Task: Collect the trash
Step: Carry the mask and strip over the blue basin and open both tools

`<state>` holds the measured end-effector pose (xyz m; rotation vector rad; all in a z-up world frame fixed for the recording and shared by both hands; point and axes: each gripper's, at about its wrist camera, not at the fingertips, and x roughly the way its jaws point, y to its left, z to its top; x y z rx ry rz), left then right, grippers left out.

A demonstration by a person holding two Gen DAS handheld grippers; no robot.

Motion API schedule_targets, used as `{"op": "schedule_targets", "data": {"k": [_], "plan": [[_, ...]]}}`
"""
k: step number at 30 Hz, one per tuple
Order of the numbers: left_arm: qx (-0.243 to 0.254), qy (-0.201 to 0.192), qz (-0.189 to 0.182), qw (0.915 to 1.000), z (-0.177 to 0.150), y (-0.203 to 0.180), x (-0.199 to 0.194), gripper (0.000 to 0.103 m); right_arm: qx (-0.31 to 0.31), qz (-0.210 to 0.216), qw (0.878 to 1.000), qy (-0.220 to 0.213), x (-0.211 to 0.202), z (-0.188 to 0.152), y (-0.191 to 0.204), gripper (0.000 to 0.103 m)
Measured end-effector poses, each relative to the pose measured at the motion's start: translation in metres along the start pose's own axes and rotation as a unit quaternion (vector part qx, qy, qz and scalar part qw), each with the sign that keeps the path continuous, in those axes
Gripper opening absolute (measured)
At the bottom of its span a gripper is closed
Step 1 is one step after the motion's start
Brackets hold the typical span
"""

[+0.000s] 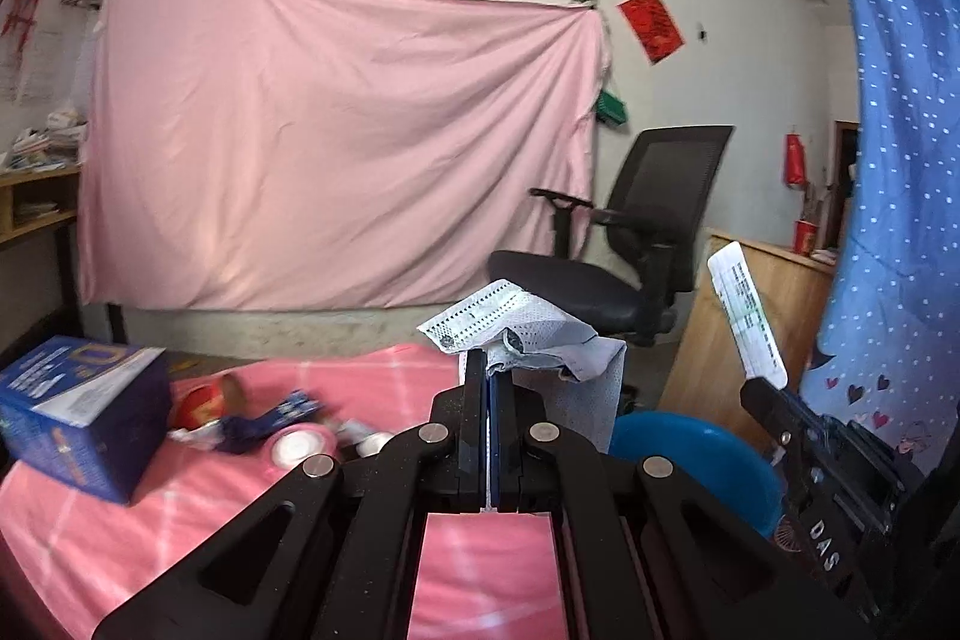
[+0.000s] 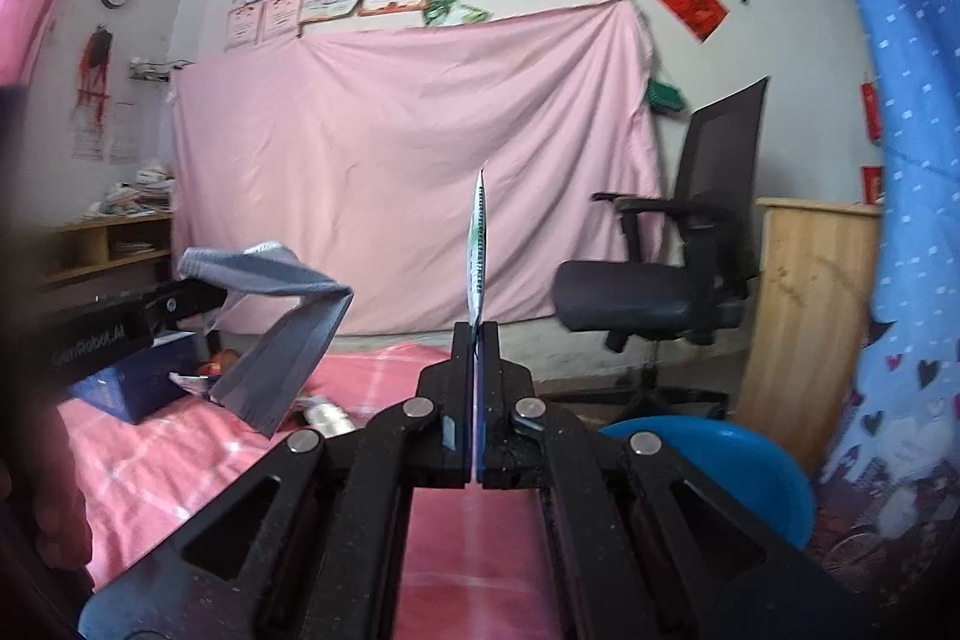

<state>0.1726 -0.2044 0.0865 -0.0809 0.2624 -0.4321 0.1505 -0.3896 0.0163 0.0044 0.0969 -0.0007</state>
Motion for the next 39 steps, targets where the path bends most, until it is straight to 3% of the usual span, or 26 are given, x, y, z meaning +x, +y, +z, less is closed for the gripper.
{"op": "schedule_targets", "data": {"k": [7,14,20,32,35,39], "plan": [[0.003,0.037,-0.067,0.9971,-0.002,-0.057,0.051,0.0,0.012,-0.08,0.996,0.027,-0.003,-0.009,-0.041,0.014],[0.015,0.12,-0.107,0.9869,-0.016,-0.099,0.117,0.0,0.054,-0.146,0.98,0.125,0.026,-0.033,-0.088,0.014],[0.017,0.186,-0.134,0.9733,-0.035,-0.115,0.162,0.0,0.09,-0.17,0.965,0.178,0.039,-0.054,-0.119,0.014],[0.002,0.283,-0.147,0.948,-0.065,-0.118,0.199,0.0,0.128,-0.18,0.942,0.252,0.059,-0.082,-0.148,0.015],[-0.001,0.292,-0.142,0.9458,-0.066,-0.115,0.202,0.007,0.129,-0.18,0.94,0.258,0.06,-0.083,-0.149,0.015],[-0.004,0.282,-0.137,0.9494,-0.064,-0.11,0.198,0.025,0.131,-0.182,0.94,0.256,0.057,-0.082,-0.148,0.017]]}}
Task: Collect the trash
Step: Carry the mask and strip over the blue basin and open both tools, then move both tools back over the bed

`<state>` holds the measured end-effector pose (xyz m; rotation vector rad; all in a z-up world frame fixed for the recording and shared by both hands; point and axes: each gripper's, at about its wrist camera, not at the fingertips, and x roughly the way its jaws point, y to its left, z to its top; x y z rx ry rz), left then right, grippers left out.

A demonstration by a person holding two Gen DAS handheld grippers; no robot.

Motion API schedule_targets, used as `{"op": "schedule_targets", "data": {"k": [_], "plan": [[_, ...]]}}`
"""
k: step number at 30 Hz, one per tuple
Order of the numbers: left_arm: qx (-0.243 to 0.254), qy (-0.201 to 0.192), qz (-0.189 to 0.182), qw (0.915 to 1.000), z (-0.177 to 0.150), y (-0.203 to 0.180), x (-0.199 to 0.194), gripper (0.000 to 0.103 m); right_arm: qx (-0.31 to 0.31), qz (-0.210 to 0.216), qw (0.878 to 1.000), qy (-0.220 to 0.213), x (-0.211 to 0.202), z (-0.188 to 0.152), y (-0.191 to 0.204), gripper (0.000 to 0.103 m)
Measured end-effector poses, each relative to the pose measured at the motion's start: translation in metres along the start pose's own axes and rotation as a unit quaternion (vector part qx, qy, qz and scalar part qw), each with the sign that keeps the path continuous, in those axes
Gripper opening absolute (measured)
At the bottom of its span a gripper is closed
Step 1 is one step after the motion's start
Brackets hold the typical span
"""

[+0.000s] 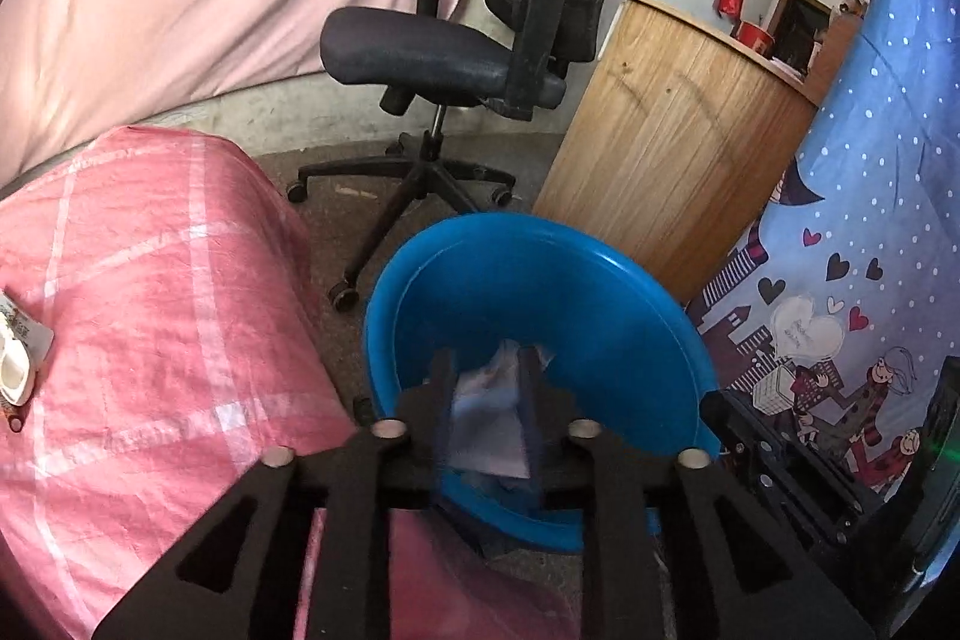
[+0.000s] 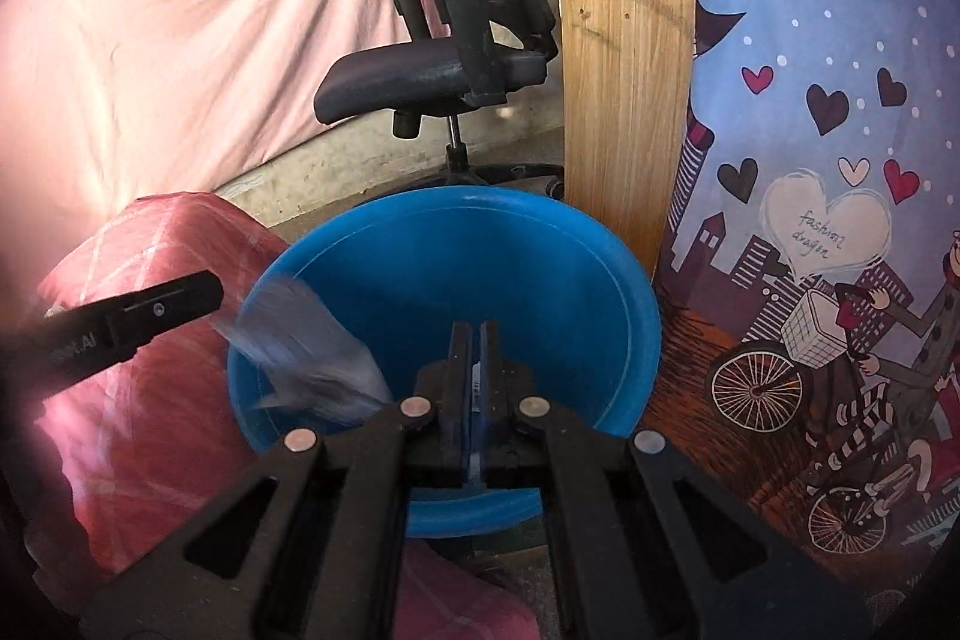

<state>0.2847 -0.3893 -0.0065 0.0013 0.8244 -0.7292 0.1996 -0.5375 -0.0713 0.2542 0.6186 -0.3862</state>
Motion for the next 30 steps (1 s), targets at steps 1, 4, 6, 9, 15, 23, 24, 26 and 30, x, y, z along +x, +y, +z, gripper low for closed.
{"op": "schedule_targets", "data": {"k": [1,4,6,9,15,23,24,26,30], "plan": [[0.0,-0.003,0.002,1.0,0.0,0.0,-0.002,0.028,0.001,0.0,1.0,-0.001,0.0,0.0,0.0,0.017],[0.001,-0.01,0.004,0.9999,0.0,0.002,-0.008,0.028,0.002,-0.003,1.0,-0.005,-0.001,0.001,0.0,0.022],[-0.001,-0.016,0.007,0.9998,0.0,0.003,-0.012,0.028,0.005,0.0,1.0,-0.011,-0.002,0.002,0.0,0.028],[-0.009,-0.036,0.013,0.9992,-0.001,0.007,-0.026,0.032,0.005,0.007,0.999,-0.032,-0.012,0.004,-0.001,0.038],[-0.02,-0.099,0.035,0.9943,-0.01,0.016,-0.071,0.049,0.005,0.034,0.995,-0.094,-0.04,0.009,0.004,0.064],[-0.041,-0.178,0.075,0.9803,-0.026,0.04,-0.136,0.088,-0.008,0.081,0.981,-0.175,-0.078,0.014,0.026,0.098],[-0.046,-0.193,0.081,0.9768,-0.029,0.045,-0.145,0.093,-0.009,0.087,0.979,-0.184,-0.081,0.015,0.029,0.101],[-0.056,-0.221,0.099,0.9686,-0.035,0.054,-0.164,0.101,-0.016,0.103,0.972,-0.211,-0.091,0.014,0.04,0.103],[-0.063,-0.26,0.139,0.9534,-0.048,0.072,-0.195,0.102,-0.032,0.133,0.958,-0.252,-0.108,0.009,0.059,0.103]]}}
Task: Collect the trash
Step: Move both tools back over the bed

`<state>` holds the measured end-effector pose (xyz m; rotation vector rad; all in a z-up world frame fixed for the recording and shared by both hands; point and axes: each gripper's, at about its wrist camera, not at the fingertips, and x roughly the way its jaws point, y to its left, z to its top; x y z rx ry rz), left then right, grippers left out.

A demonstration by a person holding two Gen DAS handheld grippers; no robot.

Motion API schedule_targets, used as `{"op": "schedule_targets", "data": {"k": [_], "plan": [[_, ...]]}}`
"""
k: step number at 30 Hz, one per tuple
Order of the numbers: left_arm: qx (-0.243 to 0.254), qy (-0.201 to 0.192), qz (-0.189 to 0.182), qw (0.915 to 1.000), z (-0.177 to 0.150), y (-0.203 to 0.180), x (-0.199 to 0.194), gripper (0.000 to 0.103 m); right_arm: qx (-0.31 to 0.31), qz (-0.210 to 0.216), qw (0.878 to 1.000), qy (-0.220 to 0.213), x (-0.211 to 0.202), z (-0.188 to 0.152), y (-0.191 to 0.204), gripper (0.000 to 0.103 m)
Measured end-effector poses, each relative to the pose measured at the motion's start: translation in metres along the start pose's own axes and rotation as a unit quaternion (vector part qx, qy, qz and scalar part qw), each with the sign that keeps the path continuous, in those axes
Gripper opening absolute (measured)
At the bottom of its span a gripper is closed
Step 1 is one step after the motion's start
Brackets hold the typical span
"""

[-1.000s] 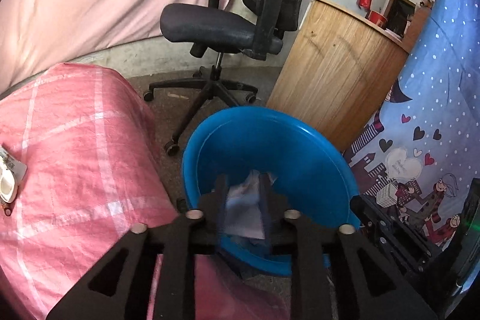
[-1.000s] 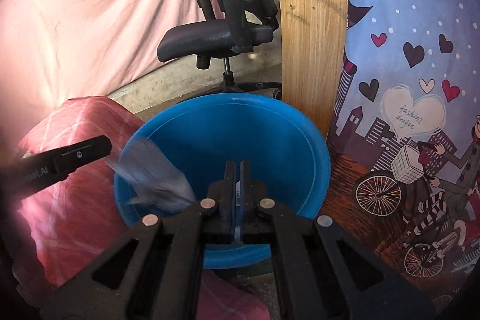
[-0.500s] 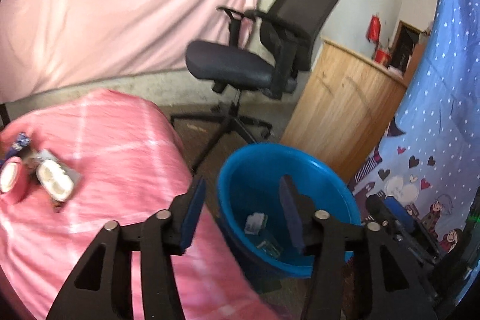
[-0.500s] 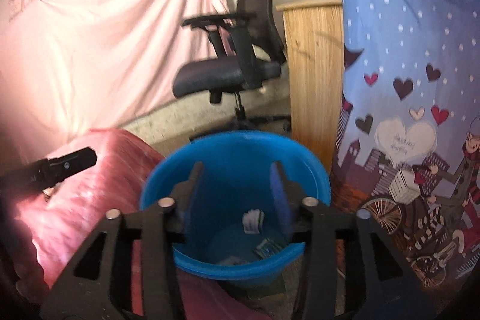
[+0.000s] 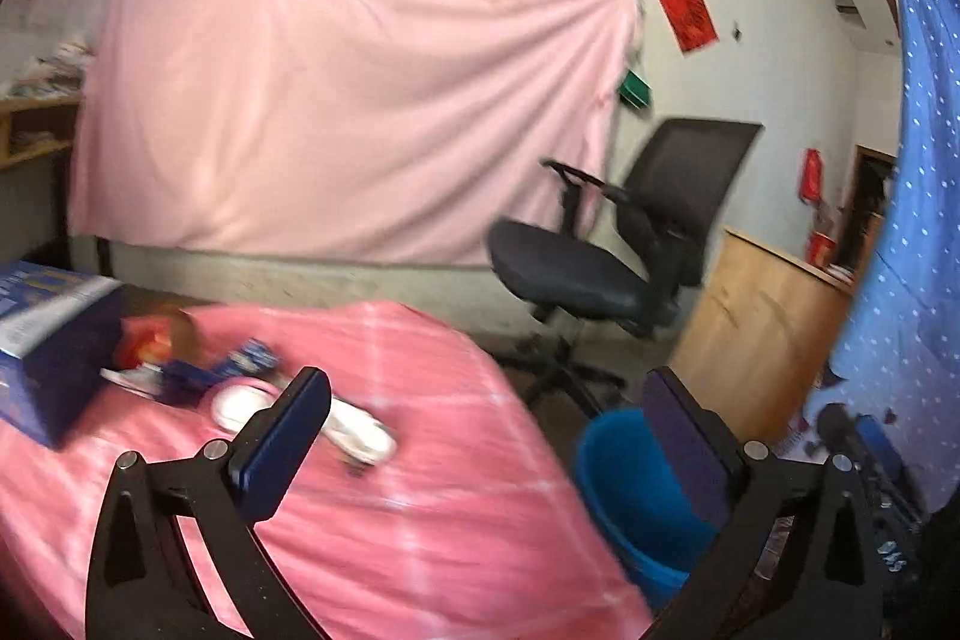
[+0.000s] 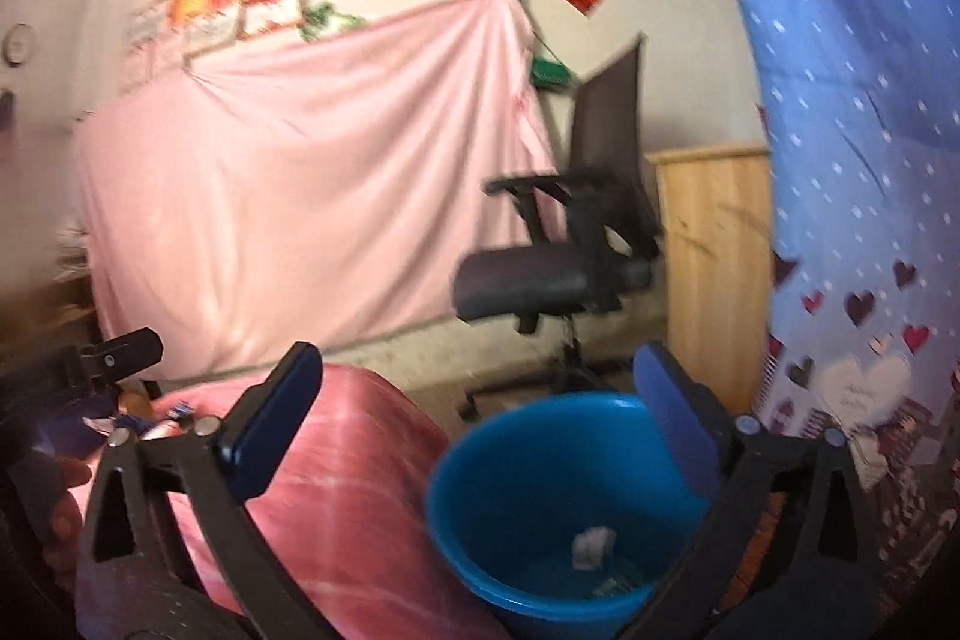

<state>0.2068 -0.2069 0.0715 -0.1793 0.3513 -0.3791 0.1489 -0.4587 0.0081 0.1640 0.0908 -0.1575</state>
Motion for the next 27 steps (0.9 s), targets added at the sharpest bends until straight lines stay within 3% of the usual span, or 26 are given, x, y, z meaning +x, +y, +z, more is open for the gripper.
{"op": "schedule_targets", "data": {"k": [9,15,22,27], "plan": [[0.016,-0.045,0.084,0.9954,-0.011,0.055,-0.051,0.102,-0.044,0.09,0.994,-0.031,-0.009,0.002,0.068,0.103],[0.031,-0.07,0.122,0.9896,-0.023,0.078,-0.071,0.102,-0.077,0.122,0.989,-0.038,-0.009,-0.005,0.105,0.103],[0.034,-0.048,0.142,0.9881,-0.039,0.108,-0.062,0.102,-0.103,0.139,0.985,0.0,0.014,-0.017,0.13,0.103],[0.043,-0.004,0.133,0.9902,-0.047,0.121,-0.04,0.102,-0.115,0.13,0.983,0.069,0.042,-0.032,0.14,0.103]]}}
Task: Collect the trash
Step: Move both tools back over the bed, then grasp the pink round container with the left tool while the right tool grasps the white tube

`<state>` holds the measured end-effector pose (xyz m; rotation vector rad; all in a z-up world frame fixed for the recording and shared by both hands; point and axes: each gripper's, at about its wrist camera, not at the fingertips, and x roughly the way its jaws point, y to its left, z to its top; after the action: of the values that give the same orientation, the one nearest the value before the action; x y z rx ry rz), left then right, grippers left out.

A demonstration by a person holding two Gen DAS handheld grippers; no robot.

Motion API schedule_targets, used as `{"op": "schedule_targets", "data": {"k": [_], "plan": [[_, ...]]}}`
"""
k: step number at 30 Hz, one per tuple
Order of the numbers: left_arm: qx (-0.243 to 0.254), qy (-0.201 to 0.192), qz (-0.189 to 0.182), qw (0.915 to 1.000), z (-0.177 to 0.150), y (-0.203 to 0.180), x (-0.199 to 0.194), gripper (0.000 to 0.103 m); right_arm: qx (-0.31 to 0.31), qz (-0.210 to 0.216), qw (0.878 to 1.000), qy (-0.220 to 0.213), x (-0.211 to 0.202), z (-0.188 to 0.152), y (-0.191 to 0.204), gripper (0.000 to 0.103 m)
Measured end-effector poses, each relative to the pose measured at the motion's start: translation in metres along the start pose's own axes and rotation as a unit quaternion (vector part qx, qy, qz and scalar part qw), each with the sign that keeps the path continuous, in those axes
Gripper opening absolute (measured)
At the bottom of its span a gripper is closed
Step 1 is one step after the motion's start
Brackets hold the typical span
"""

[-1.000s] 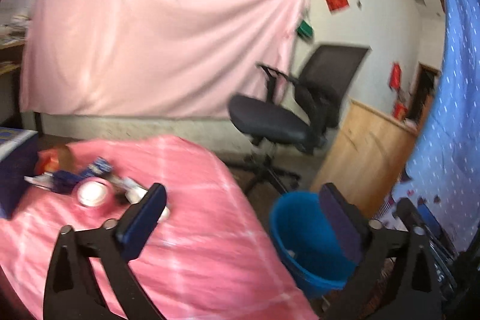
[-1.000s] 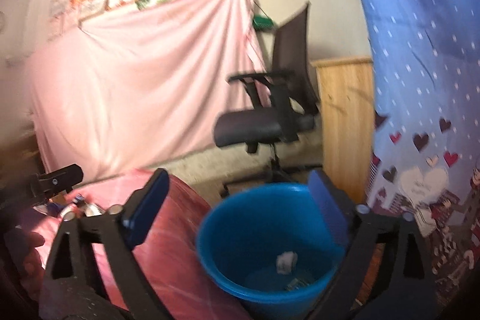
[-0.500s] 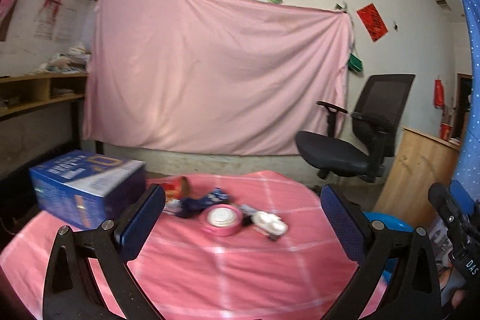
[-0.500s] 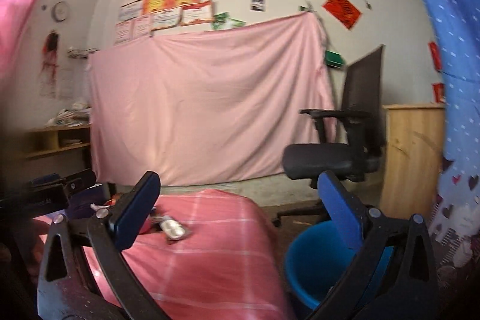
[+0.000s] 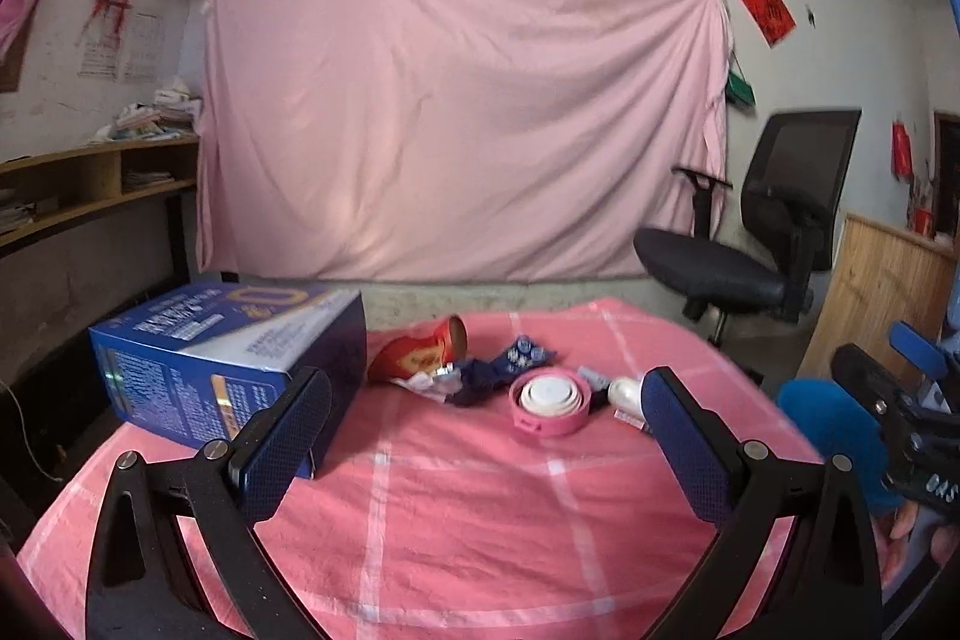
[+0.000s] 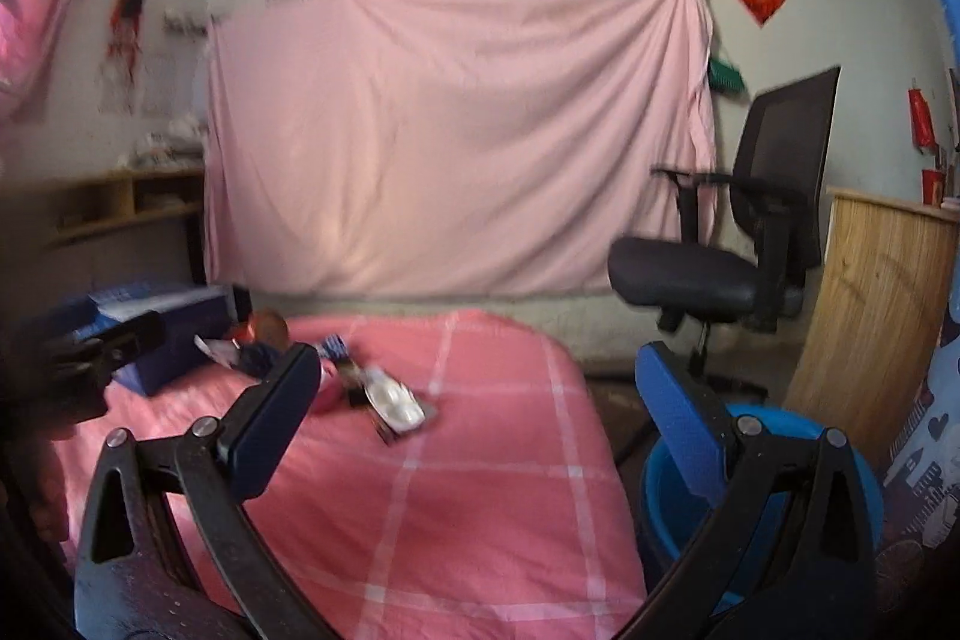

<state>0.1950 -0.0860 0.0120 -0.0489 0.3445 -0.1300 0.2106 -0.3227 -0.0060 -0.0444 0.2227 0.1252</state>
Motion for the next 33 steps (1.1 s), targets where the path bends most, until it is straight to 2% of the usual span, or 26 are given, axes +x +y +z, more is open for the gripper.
{"op": "schedule_targets", "data": {"k": [4,8,11,13,16,18,23,26,28,30,33], "plan": [[0.014,0.047,-0.008,0.9988,-0.002,-0.003,0.025,0.101,0.006,0.011,0.999,0.05,0.027,-0.003,-0.003,0.103],[0.025,0.068,-0.014,0.9973,-0.002,-0.006,0.047,0.098,-0.013,0.023,0.994,0.107,0.057,-0.009,0.002,0.102],[0.029,0.095,-0.026,0.9947,-0.003,-0.007,0.065,0.085,-0.024,0.038,0.989,0.141,0.078,-0.013,0.005,0.089],[0.027,0.12,-0.034,0.9919,-0.002,-0.007,0.078,0.071,-0.038,0.043,0.985,0.163,0.094,-0.013,0.008,0.081],[0.017,0.155,-0.046,0.9867,-0.003,-0.004,0.095,0.063,-0.042,0.061,0.978,0.196,0.118,-0.016,0.008,0.069],[0.011,0.172,-0.055,0.9835,-0.003,-0.003,0.105,0.057,-0.042,0.073,0.972,0.219,0.132,-0.018,0.01,0.057],[-0.002,0.201,-0.073,0.9769,-0.003,0.0,0.123,0.056,-0.028,0.098,0.962,0.255,0.152,-0.024,0.012,0.043],[-0.003,0.21,-0.081,0.9742,-0.002,-0.002,0.127,0.056,-0.023,0.103,0.956,0.274,0.159,-0.029,0.012,0.039],[0.001,0.216,-0.082,0.9729,0.001,-0.005,0.132,0.056,-0.017,0.107,0.954,0.28,0.16,-0.031,0.01,0.035],[0.002,0.22,-0.086,0.9717,0.003,-0.005,0.136,0.056,-0.009,0.112,0.952,0.285,0.16,-0.032,0.01,0.027],[0.004,0.222,-0.083,0.9714,0.003,-0.007,0.139,0.056,0.003,0.124,0.948,0.293,0.162,-0.034,0.009,0.023]]}}
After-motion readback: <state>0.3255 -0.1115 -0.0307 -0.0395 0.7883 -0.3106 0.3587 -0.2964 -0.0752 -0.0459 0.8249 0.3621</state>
